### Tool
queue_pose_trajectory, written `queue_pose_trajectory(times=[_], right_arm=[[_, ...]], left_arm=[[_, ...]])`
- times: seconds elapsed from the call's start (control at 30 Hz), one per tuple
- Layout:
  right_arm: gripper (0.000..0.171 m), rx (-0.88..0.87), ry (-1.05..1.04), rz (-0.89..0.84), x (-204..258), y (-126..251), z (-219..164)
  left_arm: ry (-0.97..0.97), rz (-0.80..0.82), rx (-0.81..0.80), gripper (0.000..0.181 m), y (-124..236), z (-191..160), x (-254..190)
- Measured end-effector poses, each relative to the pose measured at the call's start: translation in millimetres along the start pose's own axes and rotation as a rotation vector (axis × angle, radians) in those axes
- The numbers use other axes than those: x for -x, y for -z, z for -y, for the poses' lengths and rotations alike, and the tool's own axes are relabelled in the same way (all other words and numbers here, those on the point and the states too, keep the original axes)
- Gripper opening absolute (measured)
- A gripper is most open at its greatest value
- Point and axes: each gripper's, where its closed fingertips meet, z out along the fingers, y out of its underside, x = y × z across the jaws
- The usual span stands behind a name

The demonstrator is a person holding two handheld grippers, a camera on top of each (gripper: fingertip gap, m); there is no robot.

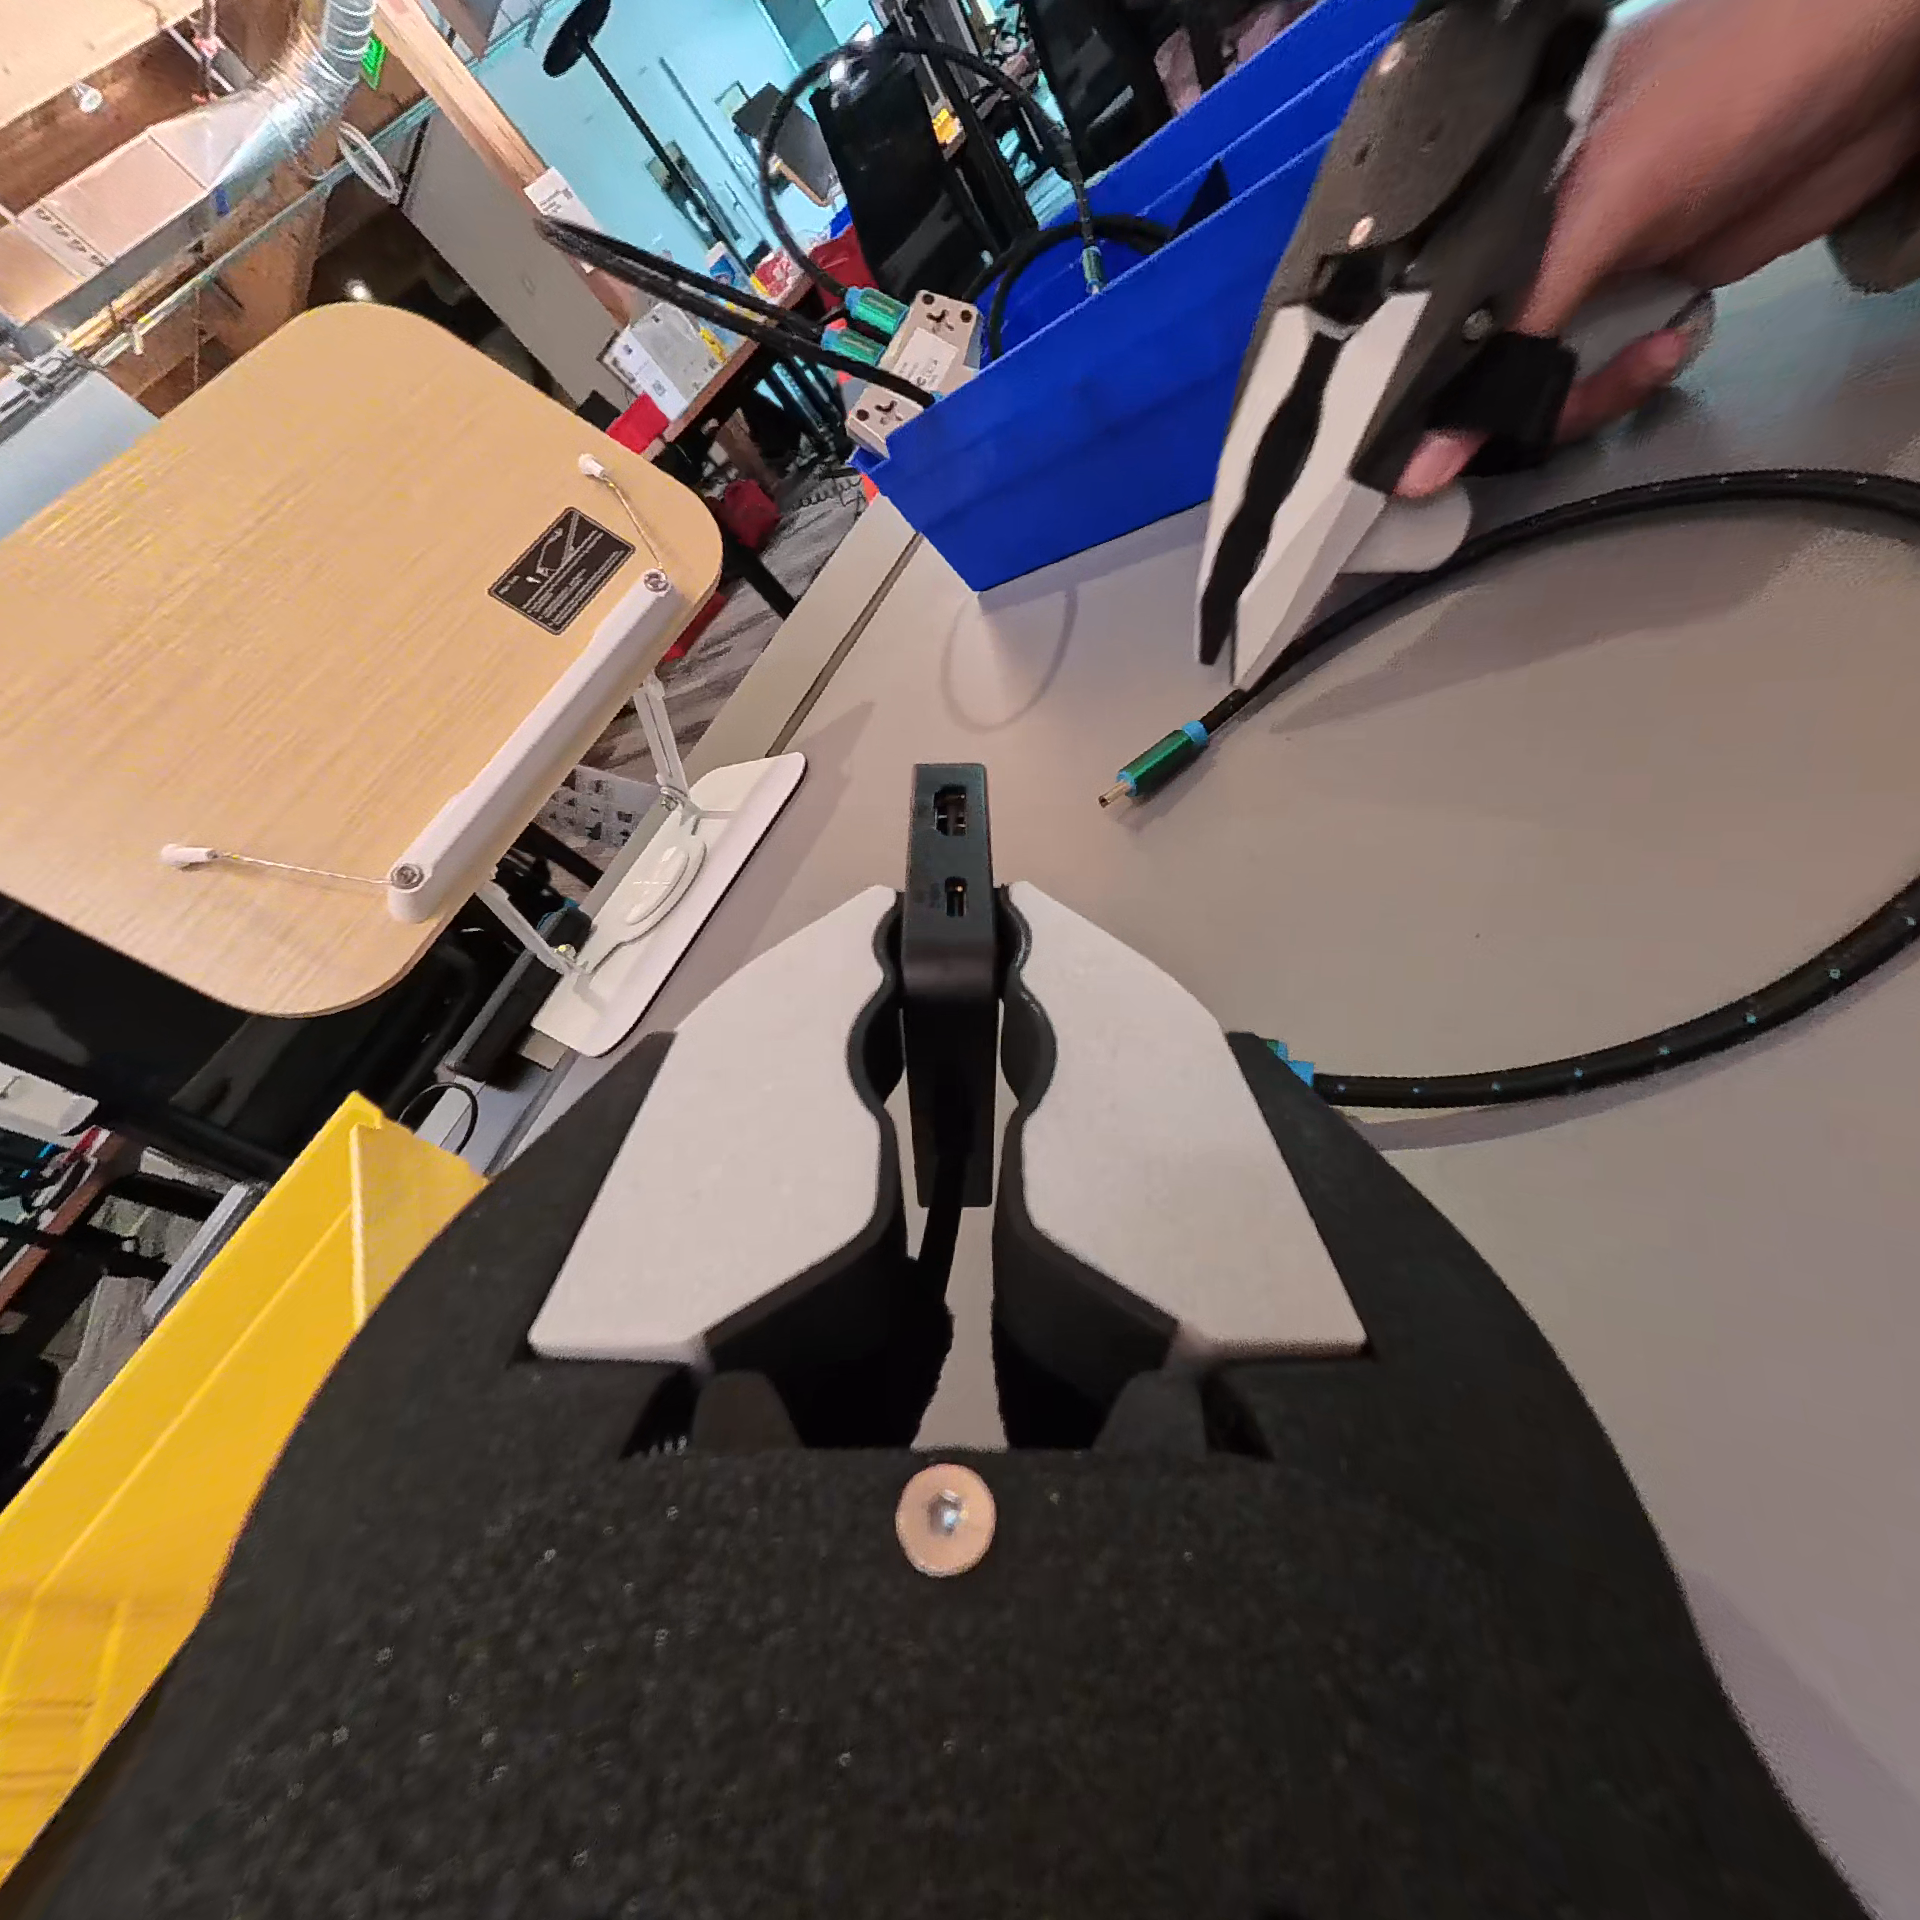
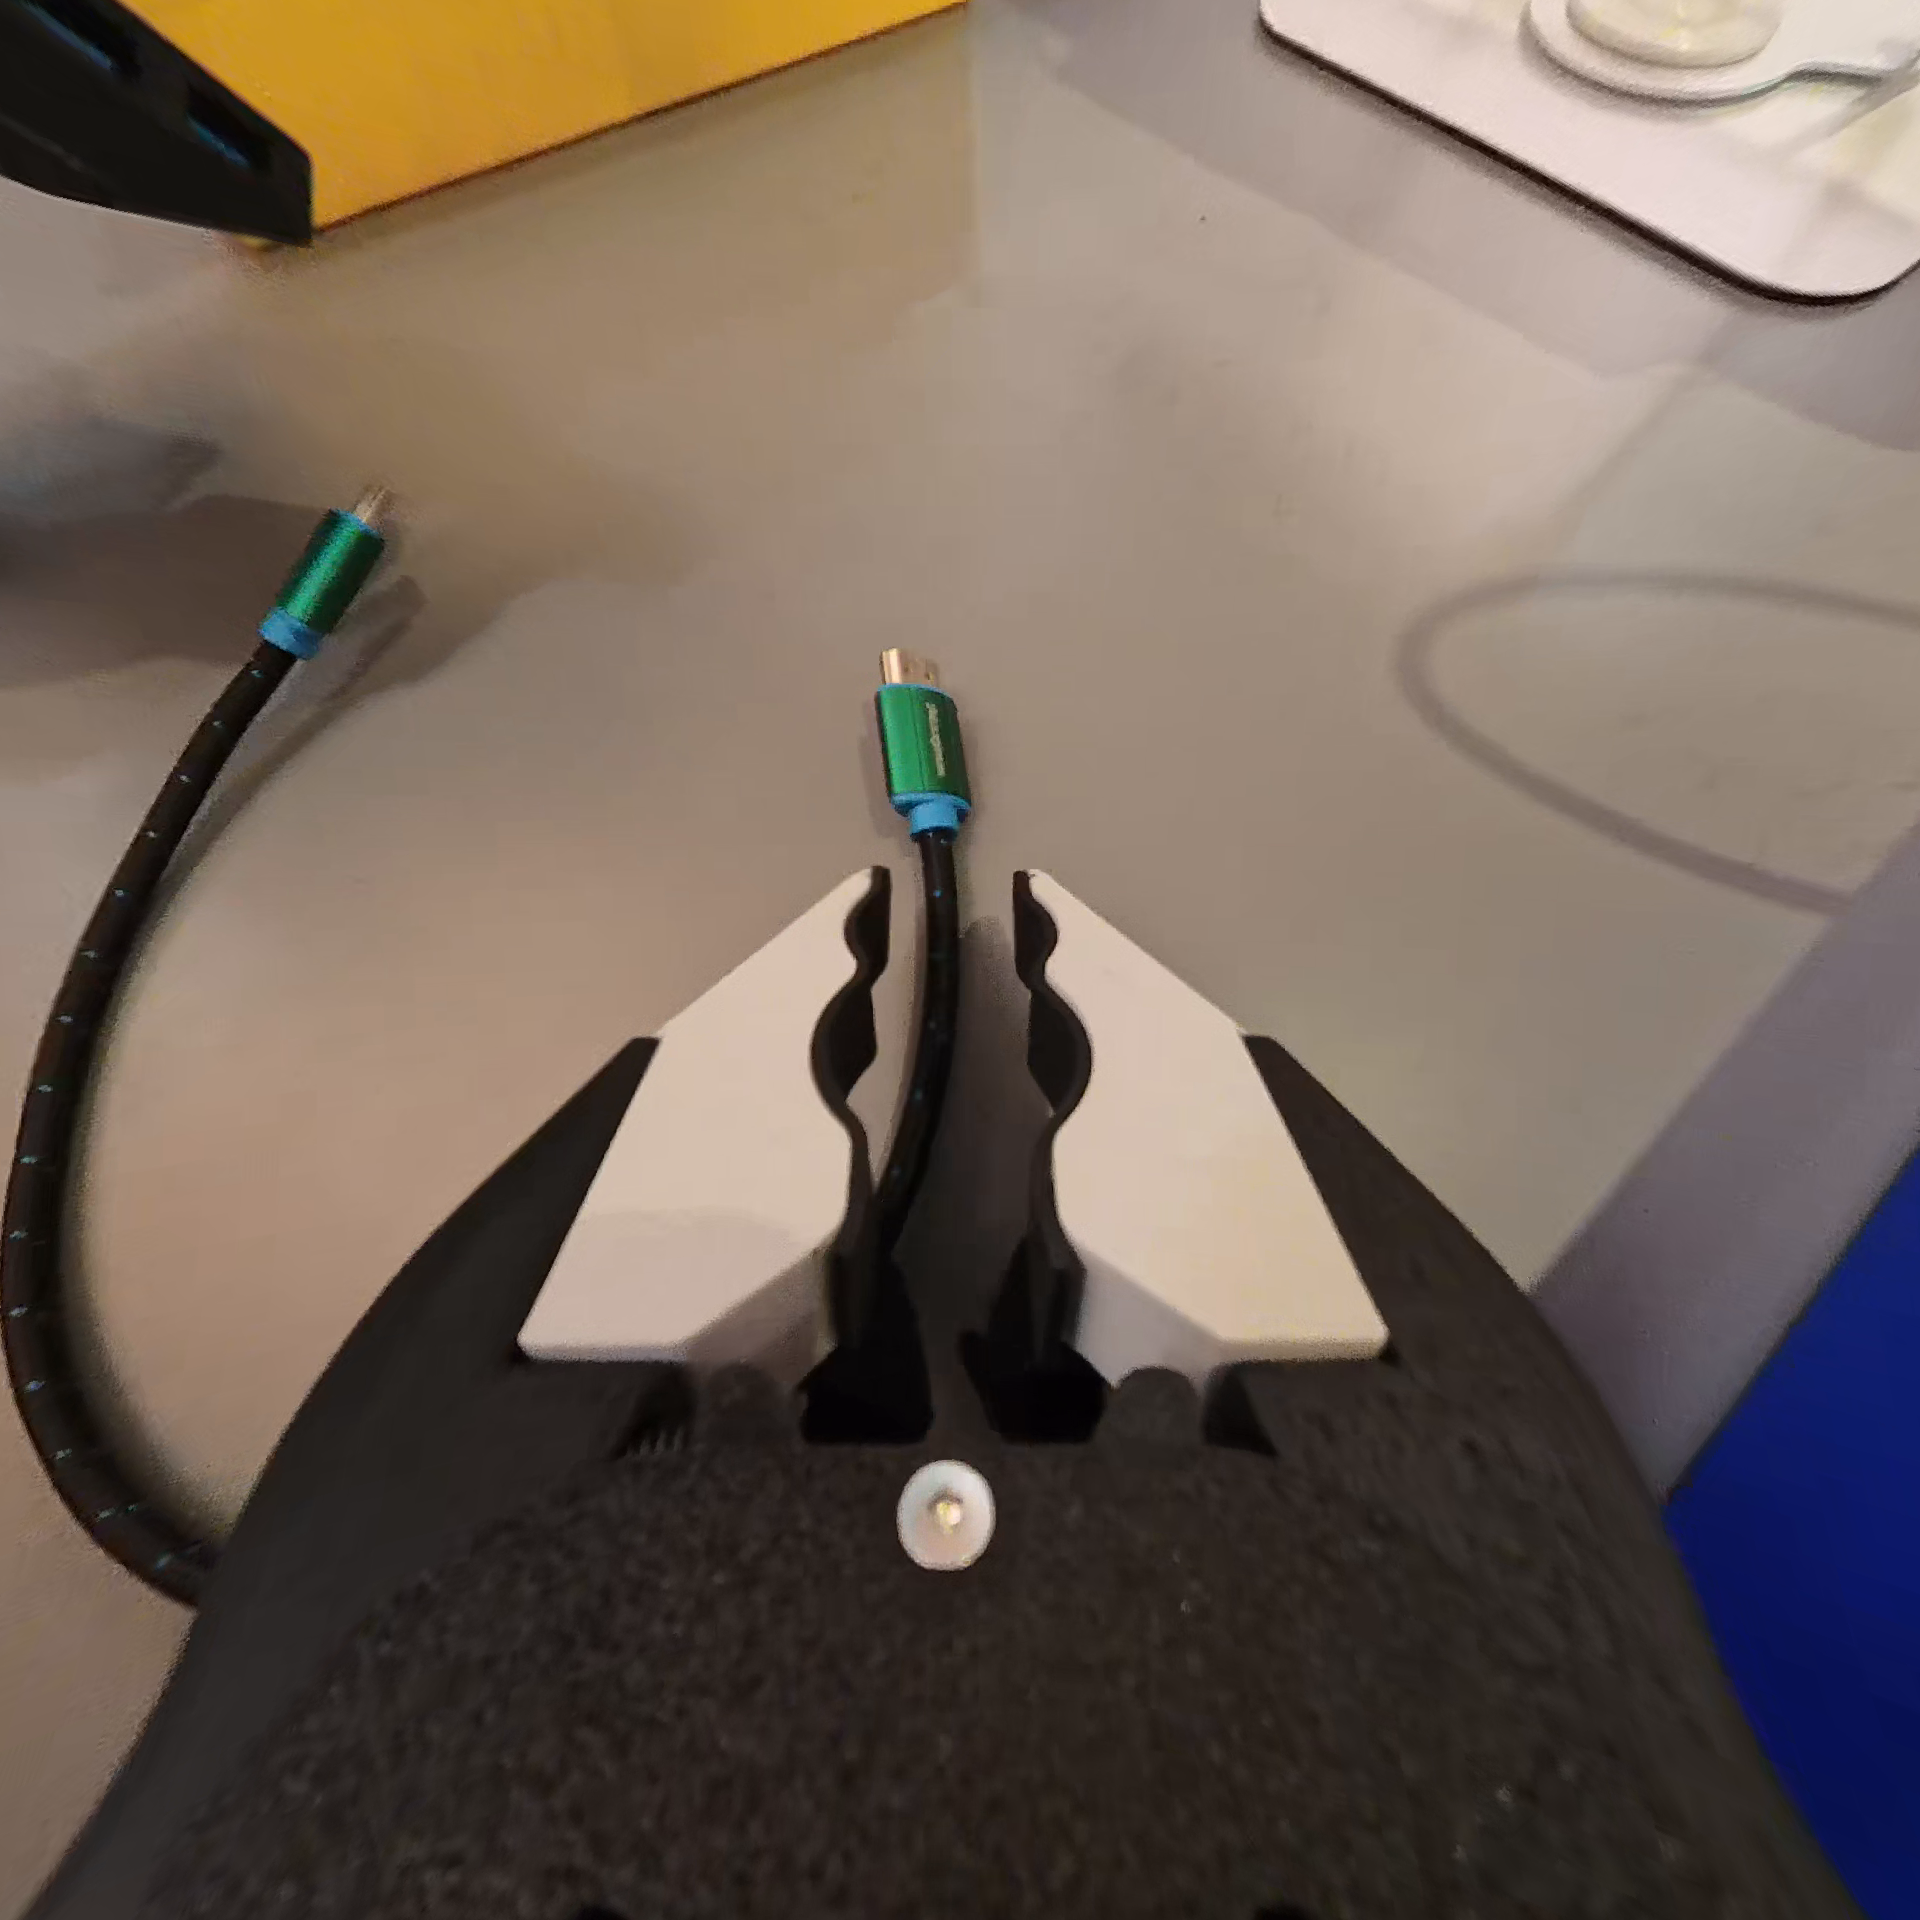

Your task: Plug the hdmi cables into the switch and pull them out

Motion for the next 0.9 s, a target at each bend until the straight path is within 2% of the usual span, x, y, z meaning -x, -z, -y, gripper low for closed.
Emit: queue_pose_trajectory(times=[0.2, 0.3, 0.4, 0.47, 0.53, 0.63, 0.77, 0.9], right_arm=[[0.020, 0.095, 0.036, 0.063, 2.1, -17.7, -4.7], [0.019, 0.086, -0.022, 0.137, 8.0, -21.3, -0.9], [0.009, 0.100, -0.103, 0.224, 12.8, -23.1, 0.3], [0.009, 0.069, -0.118, 0.220, 10.1, -21.9, 4.2], [0.009, 0.012, -0.051, 0.189, 10.4, -13.5, 14.4], [0.008, 0.045, 0.124, 0.102, 19.6, 11.0, 30.3], [0.009, 0.203, 0.326, -0.003, 42.1, 43.5, 41.6], [0.009, 0.288, 0.361, -0.012, 68.7, 50.1, 45.6]], left_arm=[[-0.065, -0.021, 0.006, 0.014, -4.4, 2.1, -11.1], [-0.060, -0.036, -0.004, 0.014, -6.1, 4.8, -15.1], [-0.052, -0.039, -0.004, 0.014, -7.8, 5.3, -15.8], [-0.061, -0.030, 0.010, 0.014, -9.2, 3.6, -14.6], [-0.093, -0.002, 0.046, 0.014, -10.7, -0.9, -11.4], [-0.174, 0.034, 0.099, 0.014, -13.0, -6.7, -8.6], [-0.273, 0.072, 0.157, 0.014, -19.0, -10.8, -7.5], [-0.337, 0.097, 0.211, 0.014, -29.0, -6.6, -8.9]])
